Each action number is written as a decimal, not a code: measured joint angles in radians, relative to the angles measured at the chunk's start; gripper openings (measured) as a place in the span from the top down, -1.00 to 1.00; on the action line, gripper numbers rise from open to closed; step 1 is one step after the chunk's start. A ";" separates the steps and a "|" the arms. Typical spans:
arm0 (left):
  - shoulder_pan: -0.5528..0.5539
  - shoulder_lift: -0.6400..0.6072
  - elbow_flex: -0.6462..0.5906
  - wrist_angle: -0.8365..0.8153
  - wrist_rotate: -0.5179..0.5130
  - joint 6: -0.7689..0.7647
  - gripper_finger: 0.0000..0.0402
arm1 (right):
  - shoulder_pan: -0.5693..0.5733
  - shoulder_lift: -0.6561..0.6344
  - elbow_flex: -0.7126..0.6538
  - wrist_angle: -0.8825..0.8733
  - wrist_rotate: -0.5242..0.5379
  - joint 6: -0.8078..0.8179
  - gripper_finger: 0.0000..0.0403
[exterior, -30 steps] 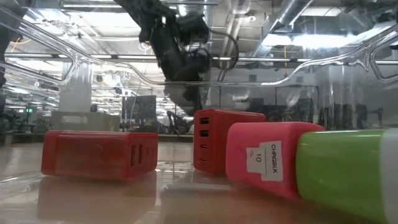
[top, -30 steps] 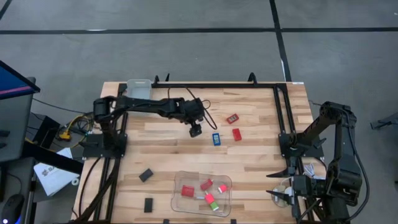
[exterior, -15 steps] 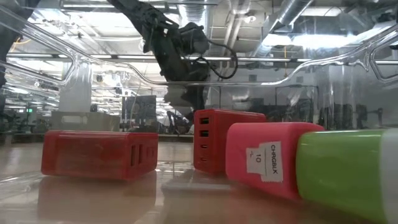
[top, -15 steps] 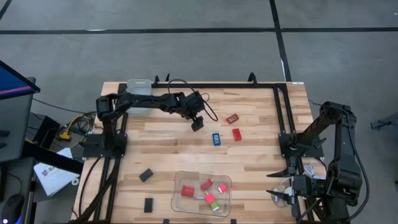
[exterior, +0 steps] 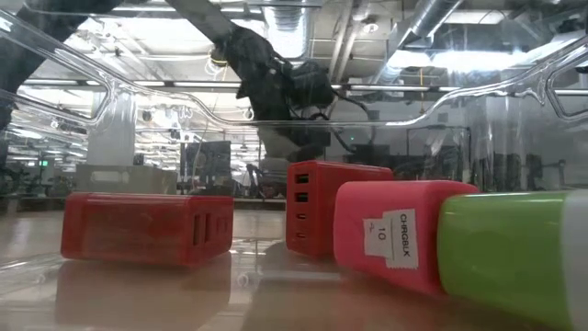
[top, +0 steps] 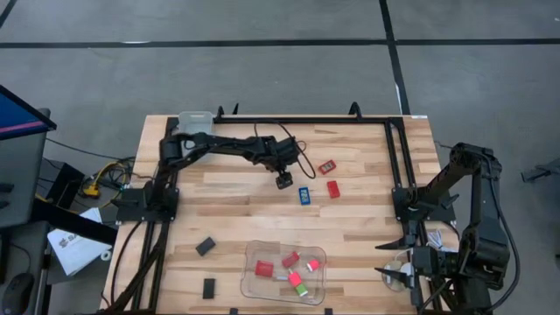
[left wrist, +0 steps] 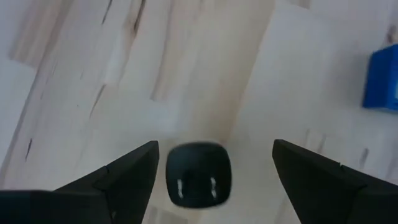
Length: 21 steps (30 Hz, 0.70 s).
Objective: Pick & Place Office items
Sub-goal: Put the white charger adapter into the transparent bin
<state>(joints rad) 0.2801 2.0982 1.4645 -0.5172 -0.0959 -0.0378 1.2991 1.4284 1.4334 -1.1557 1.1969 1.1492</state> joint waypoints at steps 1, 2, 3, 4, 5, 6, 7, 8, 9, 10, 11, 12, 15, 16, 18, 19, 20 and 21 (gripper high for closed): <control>0.003 0.012 0.015 -0.012 0.000 0.001 -0.54 | 0.003 0.000 0.000 0.000 0.000 0.001 -0.11; 0.005 0.022 0.030 -0.024 0.000 0.001 -0.54 | 0.007 0.000 0.000 0.000 -0.002 0.003 -0.11; 0.008 0.032 0.039 -0.040 0.000 0.001 -0.54 | 0.010 0.000 0.000 0.000 -0.003 0.003 -0.11; 0.011 0.039 0.045 -0.052 0.000 0.000 -0.54 | 0.010 0.000 0.000 0.000 -0.003 0.003 -0.11; 0.015 0.042 0.047 -0.060 0.000 -0.001 -0.54 | 0.011 0.000 0.000 0.001 -0.004 0.003 -0.11; 0.016 0.042 0.047 -0.069 0.000 -0.002 -0.54 | 0.015 0.003 0.000 0.001 -0.006 0.003 -0.11; 0.016 0.040 0.048 -0.073 0.001 -0.002 -0.52 | 0.018 0.007 0.000 0.001 -0.004 0.003 -0.11; 0.016 0.039 0.049 -0.075 0.001 -0.002 -0.50 | 0.022 0.014 0.000 0.002 -0.003 0.004 -0.11; 0.016 0.036 0.050 -0.085 0.000 -0.005 -0.46 | 0.023 0.022 0.000 0.002 -0.003 0.012 -0.11; 0.016 0.033 0.050 -0.097 -0.003 -0.014 -0.43 | 0.024 0.032 0.000 0.001 -0.003 0.021 -0.11; 0.016 0.032 0.050 -0.097 -0.004 -0.020 -0.38 | 0.024 0.043 0.000 0.000 -0.003 0.029 -0.11; 0.016 0.032 0.050 -0.091 -0.005 -0.027 -0.32 | 0.024 0.055 0.000 0.000 -0.003 0.034 -0.11; 0.018 0.032 0.050 -0.097 -0.005 -0.048 -0.08 | 0.024 0.085 0.000 0.000 -0.017 0.053 -0.11; 0.019 0.032 0.050 -0.096 -0.005 -0.049 0.02 | 0.024 0.093 0.000 0.000 -0.018 0.056 -0.11; 0.019 0.032 0.050 -0.096 -0.006 -0.054 0.24 | 0.026 0.100 0.000 0.000 -0.021 0.058 -0.11; 0.019 0.032 0.050 -0.096 -0.006 -0.055 0.34 | 0.032 0.099 0.000 0.000 -0.019 0.065 -0.11; 0.019 0.032 0.050 -0.095 -0.006 -0.057 0.38 | 0.039 0.095 0.000 0.000 -0.011 0.072 -0.11; 0.019 0.032 0.050 -0.095 -0.006 -0.057 0.37 | 0.045 0.090 0.000 0.000 0.004 0.078 -0.11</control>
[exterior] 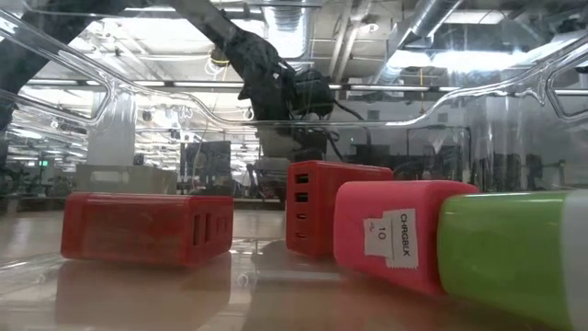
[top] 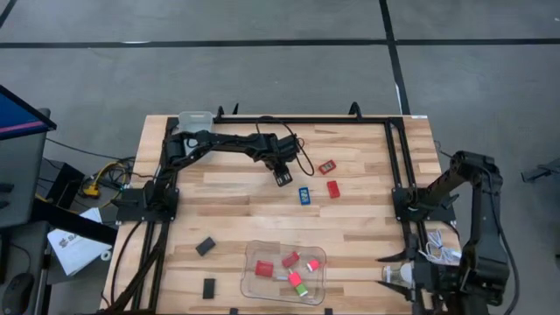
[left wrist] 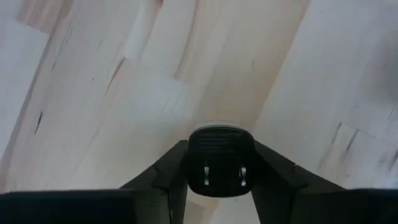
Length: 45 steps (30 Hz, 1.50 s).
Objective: Pick & Place Office items
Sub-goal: Put the white charger adapter into the transparent bin
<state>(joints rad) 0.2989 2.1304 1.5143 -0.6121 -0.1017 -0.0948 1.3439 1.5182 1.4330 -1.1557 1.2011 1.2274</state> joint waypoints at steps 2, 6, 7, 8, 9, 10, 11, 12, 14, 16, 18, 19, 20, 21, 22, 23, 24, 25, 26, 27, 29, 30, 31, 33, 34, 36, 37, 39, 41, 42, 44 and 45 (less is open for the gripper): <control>0.000 0.000 0.000 0.000 0.000 0.007 0.37 | 0.014 -0.010 0.000 0.000 0.024 0.001 -0.11; -0.005 -0.008 -0.002 -0.004 -0.003 0.035 0.37 | 0.037 -0.027 0.000 0.000 0.059 0.004 -0.11; -0.008 -0.016 -0.002 -0.013 0.001 0.040 0.37 | 0.037 -0.027 0.000 0.000 0.060 0.004 -0.11; -0.011 -0.031 -0.002 -0.010 0.007 0.047 0.37 | 0.037 -0.027 0.000 0.000 0.060 0.004 -0.11; -0.012 -0.048 -0.002 -0.009 0.026 0.053 0.37 | 0.037 -0.027 0.000 0.000 0.060 0.004 -0.11; -0.015 -0.068 -0.002 -0.014 0.048 0.056 0.37 | 0.037 -0.027 0.000 0.001 0.060 0.004 -0.11; -0.019 -0.092 -0.002 -0.013 0.065 0.057 0.37 | 0.036 -0.027 0.000 0.004 0.060 0.004 -0.11; -0.023 -0.113 -0.002 -0.017 0.082 0.059 0.37 | 0.036 -0.026 0.000 0.005 0.060 0.004 -0.11; -0.036 -0.163 -0.002 -0.037 0.111 0.065 0.37 | 0.035 -0.026 0.000 0.008 0.061 0.004 -0.11; -0.053 -0.220 -0.003 -0.066 0.152 0.066 0.37 | 0.035 -0.026 0.000 0.010 0.063 0.005 -0.11; -0.073 -0.271 -0.012 -0.090 0.178 0.060 0.37 | 0.037 -0.026 0.000 0.020 0.063 0.005 -0.11; -0.084 -0.296 -0.023 -0.109 0.181 0.053 0.37 | 0.040 -0.026 0.000 0.026 0.064 0.005 -0.11; -0.097 -0.320 -0.041 -0.126 0.180 0.040 0.37 | 0.044 -0.026 0.000 0.032 0.064 0.005 -0.11; -0.109 -0.345 -0.064 -0.129 0.180 0.031 0.37 | 0.047 -0.026 0.000 0.038 0.063 0.006 -0.11; -0.121 -0.368 -0.094 -0.135 0.179 0.015 0.37 | 0.051 -0.026 0.000 0.041 0.064 0.006 -0.11; -0.133 -0.391 -0.125 -0.139 0.179 0.001 0.37 | 0.056 -0.026 0.000 0.042 0.064 0.007 -0.11; -0.146 -0.416 -0.161 -0.137 0.178 -0.017 0.37 | 0.061 -0.026 0.000 0.043 0.064 0.008 -0.11; -0.158 -0.439 -0.201 -0.139 0.170 -0.036 0.37 | 0.066 -0.026 0.000 0.042 0.064 0.011 -0.11; -0.171 -0.460 -0.239 -0.137 0.159 -0.052 0.37 | 0.069 -0.026 0.000 0.042 0.069 0.014 -0.11; -0.184 -0.482 -0.280 -0.128 0.156 -0.071 0.37 | 0.070 -0.027 0.000 0.043 0.075 0.015 -0.11; -0.219 -0.529 -0.362 -0.085 0.154 -0.094 0.37 | 0.073 -0.026 0.000 0.042 0.081 0.015 -0.11; -0.239 -0.555 -0.399 -0.043 0.153 -0.102 0.37 | 0.073 -0.026 0.000 0.042 0.082 0.014 -0.11; -0.261 -0.581 -0.431 0.001 0.153 -0.111 0.37 | 0.073 -0.026 0.000 0.042 0.083 0.014 -0.11; -0.307 -0.630 -0.485 0.113 0.156 -0.124 0.37 | 0.070 -0.026 0.000 0.038 0.086 0.014 -0.11; -0.332 -0.652 -0.510 0.181 0.161 -0.125 0.37 | 0.064 -0.027 0.000 0.035 0.086 0.014 -0.11; -0.381 -0.686 -0.544 0.334 0.175 -0.126 0.37 | 0.054 -0.026 0.000 0.034 0.087 0.010 -0.11; -0.405 -0.694 -0.552 0.413 0.193 -0.127 0.37 | 0.050 -0.027 0.000 0.034 0.087 0.005 -0.11; -0.454 -0.701 -0.555 0.526 0.222 -0.129 0.37 | 0.042 -0.027 0.004 0.032 0.086 0.004 -0.11; -0.512 -0.686 -0.553 0.608 0.232 -0.131 0.37 | 0.032 -0.027 0.007 0.033 0.086 0.002 -0.11; -0.542 -0.675 -0.550 0.623 0.234 -0.133 0.37 | 0.030 -0.027 0.008 0.034 0.086 0.002 -0.11; -0.602 -0.645 -0.539 0.625 0.235 -0.153 0.37 | 0.027 -0.027 0.008 0.033 0.085 0.003 -0.11; -0.632 -0.626 -0.530 0.632 0.231 -0.167 0.37 | 0.028 -0.028 0.008 0.034 0.085 0.003 -0.11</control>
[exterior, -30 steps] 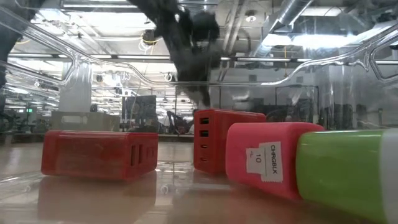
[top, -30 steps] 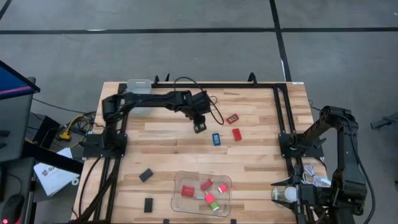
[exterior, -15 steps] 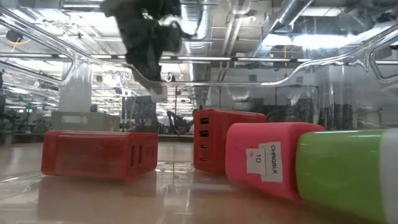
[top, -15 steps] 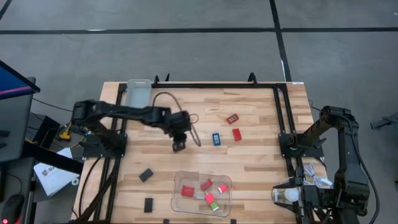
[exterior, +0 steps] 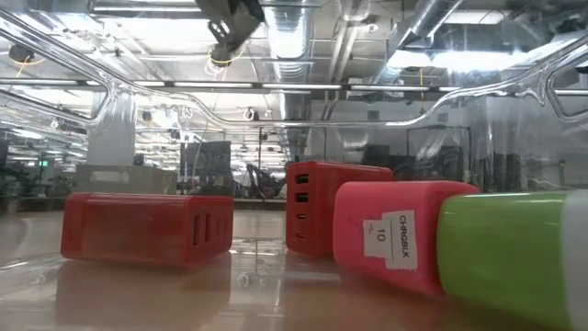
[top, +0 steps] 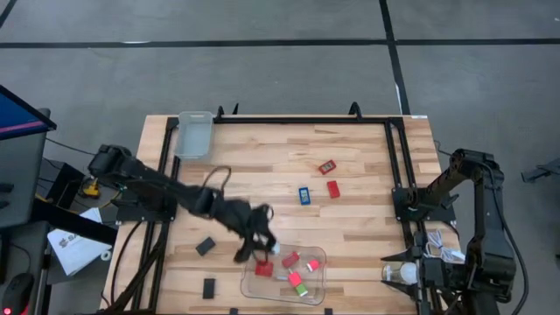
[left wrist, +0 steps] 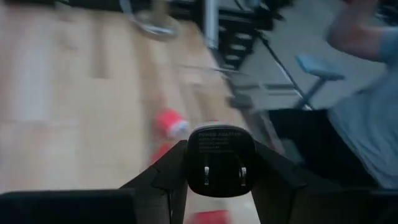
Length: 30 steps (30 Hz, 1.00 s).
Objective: Pick & Place Office items
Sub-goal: Put the white charger adapter into the transparent bin
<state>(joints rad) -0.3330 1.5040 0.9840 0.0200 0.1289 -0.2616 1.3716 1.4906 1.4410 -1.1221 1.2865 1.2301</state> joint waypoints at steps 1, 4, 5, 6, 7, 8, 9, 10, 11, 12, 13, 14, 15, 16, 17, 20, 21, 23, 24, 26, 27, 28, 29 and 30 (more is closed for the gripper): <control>-0.029 0.013 0.007 -0.002 -0.014 -0.009 0.37 | 0.000 0.000 0.000 0.000 0.000 0.000 -0.11; -0.109 0.059 0.041 -0.001 -0.068 -0.038 0.37 | 0.001 -0.001 0.000 0.001 0.000 0.000 -0.11; -0.133 0.071 0.051 -0.003 -0.080 -0.052 0.37 | 0.001 -0.001 0.000 0.003 0.000 0.000 -0.11; -0.156 0.082 0.062 -0.004 -0.098 -0.064 0.37 | 0.001 -0.001 0.000 0.004 0.000 0.000 -0.11; -0.176 0.093 0.072 -0.003 -0.118 -0.076 0.37 | 0.000 -0.001 0.000 0.004 0.000 0.000 -0.11; -0.194 0.104 0.080 0.000 -0.141 -0.085 0.37 | 0.000 -0.001 0.000 0.004 0.001 0.000 -0.11; -0.212 0.113 0.082 -0.005 -0.169 -0.091 0.37 | 0.000 -0.001 0.001 0.004 0.001 0.000 -0.11; -0.227 0.122 0.084 -0.019 -0.196 -0.100 0.37 | 0.000 -0.001 0.001 0.004 0.001 0.000 -0.11; -0.237 0.136 0.089 -0.026 -0.220 -0.113 0.37 | 0.000 -0.001 0.001 0.004 0.001 0.001 -0.11; -0.243 0.150 0.091 -0.038 -0.239 -0.127 0.37 | 0.000 -0.001 0.001 0.005 0.001 0.000 -0.11; -0.245 0.163 0.092 -0.058 -0.257 -0.142 0.37 | 0.000 -0.001 0.001 0.004 0.001 0.000 -0.11; -0.244 0.180 0.091 -0.066 -0.273 -0.161 0.37 | 0.000 -0.001 0.001 0.004 0.003 0.000 -0.11; -0.238 0.201 0.092 -0.066 -0.293 -0.170 0.37 | 0.000 -0.001 0.001 0.004 0.005 0.000 -0.11; -0.232 0.220 0.091 -0.073 -0.310 -0.181 0.37 | 0.000 -0.001 0.001 0.004 0.005 0.000 -0.11; -0.226 0.237 0.091 -0.079 -0.319 -0.187 0.37 | 0.000 -0.001 0.001 0.004 0.007 0.000 -0.11; -0.196 0.276 0.091 -0.090 -0.332 -0.200 0.37 | 0.000 -0.002 0.001 0.004 0.010 0.001 -0.11; -0.189 0.282 0.091 -0.114 -0.334 -0.208 0.37 | 0.000 -0.002 0.001 0.004 0.010 0.001 -0.11; -0.176 0.295 0.091 -0.132 -0.345 -0.215 0.37 | 0.000 -0.002 0.001 0.005 0.010 0.001 -0.11; -0.174 0.296 0.091 -0.153 -0.357 -0.216 0.37 | 0.000 -0.002 0.001 0.006 0.009 0.001 -0.11; -0.174 0.296 0.091 -0.159 -0.372 -0.218 0.37 | 0.000 -0.002 0.002 0.008 0.009 0.001 -0.11; -0.175 0.296 0.091 -0.160 -0.373 -0.218 0.37 | 0.000 -0.002 0.002 0.008 0.009 0.001 -0.11; -0.178 0.290 0.091 -0.161 -0.373 -0.218 0.37 | 0.000 -0.002 0.002 0.008 0.009 0.001 -0.11; -0.181 0.285 0.091 -0.165 -0.373 -0.217 0.37 | 0.000 -0.002 0.002 0.008 0.009 0.001 -0.11; -0.182 0.282 0.094 -0.160 -0.373 -0.217 0.37 | 0.000 -0.002 0.002 0.007 0.009 0.001 -0.11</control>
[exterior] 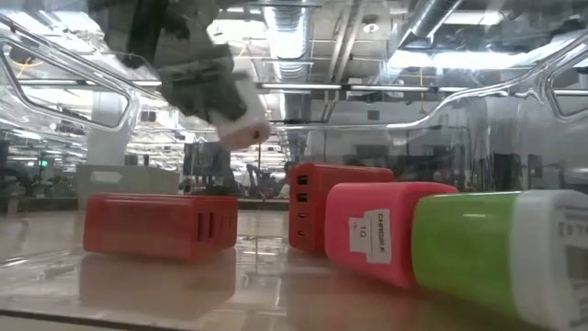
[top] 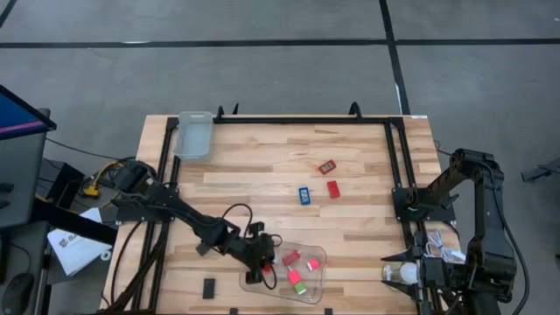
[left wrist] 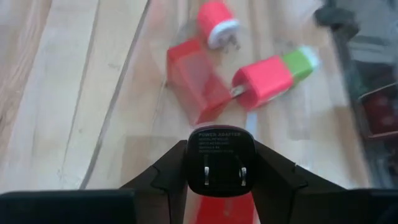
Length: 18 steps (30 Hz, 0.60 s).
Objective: Pick & Place Office items
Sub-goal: Put the white charger adapter into the transparent bin, then adjust the transparent bin
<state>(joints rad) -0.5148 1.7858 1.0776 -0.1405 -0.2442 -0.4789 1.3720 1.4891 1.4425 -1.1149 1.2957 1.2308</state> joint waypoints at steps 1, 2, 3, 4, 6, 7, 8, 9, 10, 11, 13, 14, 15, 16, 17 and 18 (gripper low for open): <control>-0.001 0.000 0.004 0.004 -0.001 0.000 0.37 | 0.000 0.000 0.000 0.000 0.000 0.000 -0.11; -0.004 0.000 0.006 -0.001 0.000 0.000 0.37 | 0.000 0.000 0.000 0.000 0.000 0.000 -0.11; -0.007 -0.001 0.006 -0.006 0.004 0.001 0.37 | -0.001 0.000 0.000 0.000 0.000 0.000 -0.11; -0.008 -0.001 0.007 -0.007 0.010 0.000 0.37 | -0.001 0.000 0.000 0.000 0.000 0.000 -0.11; -0.010 -0.001 0.009 -0.001 0.013 0.001 0.34 | -0.001 0.000 0.000 0.000 0.000 0.000 -0.11; -0.010 -0.003 0.009 -0.001 0.014 0.001 0.26 | -0.001 0.000 0.000 0.001 0.000 0.000 -0.11; -0.011 -0.008 0.009 -0.006 0.015 0.001 0.15 | -0.001 0.000 0.000 0.000 0.000 0.000 -0.11; -0.012 -0.012 0.009 -0.005 0.015 0.001 0.04 | 0.000 0.000 0.000 0.000 0.000 0.000 -0.11; -0.012 -0.014 0.010 0.003 0.015 0.002 -0.08 | 0.000 0.000 0.000 0.000 0.000 0.000 -0.11; -0.011 -0.017 0.011 0.001 0.016 0.006 -0.19 | 0.000 0.000 0.000 0.001 0.000 0.000 -0.11; -0.011 -0.031 0.010 -0.018 0.025 0.007 -0.36 | 0.000 0.000 0.000 0.000 0.000 0.000 -0.11; -0.011 -0.037 0.010 -0.011 0.032 0.007 -0.42 | 0.000 0.000 0.000 0.000 0.000 0.000 -0.11; -0.011 -0.049 0.010 -0.013 0.032 0.009 -0.47 | 0.000 0.000 0.000 0.000 0.000 0.000 -0.11; -0.011 -0.064 0.010 -0.016 0.032 0.018 -0.50 | 0.000 0.000 0.000 0.000 0.000 0.000 -0.11; -0.013 -0.083 0.010 -0.009 0.032 0.029 -0.52 | 0.000 0.000 0.000 0.000 0.000 0.000 -0.11; -0.014 -0.104 0.010 0.003 0.028 0.042 -0.54 | 0.000 0.000 0.000 0.000 0.000 0.000 -0.11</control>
<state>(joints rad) -0.5293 1.6818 1.0874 -0.1378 -0.2157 -0.4367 1.3716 1.4891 1.4425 -1.1145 1.2953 1.2308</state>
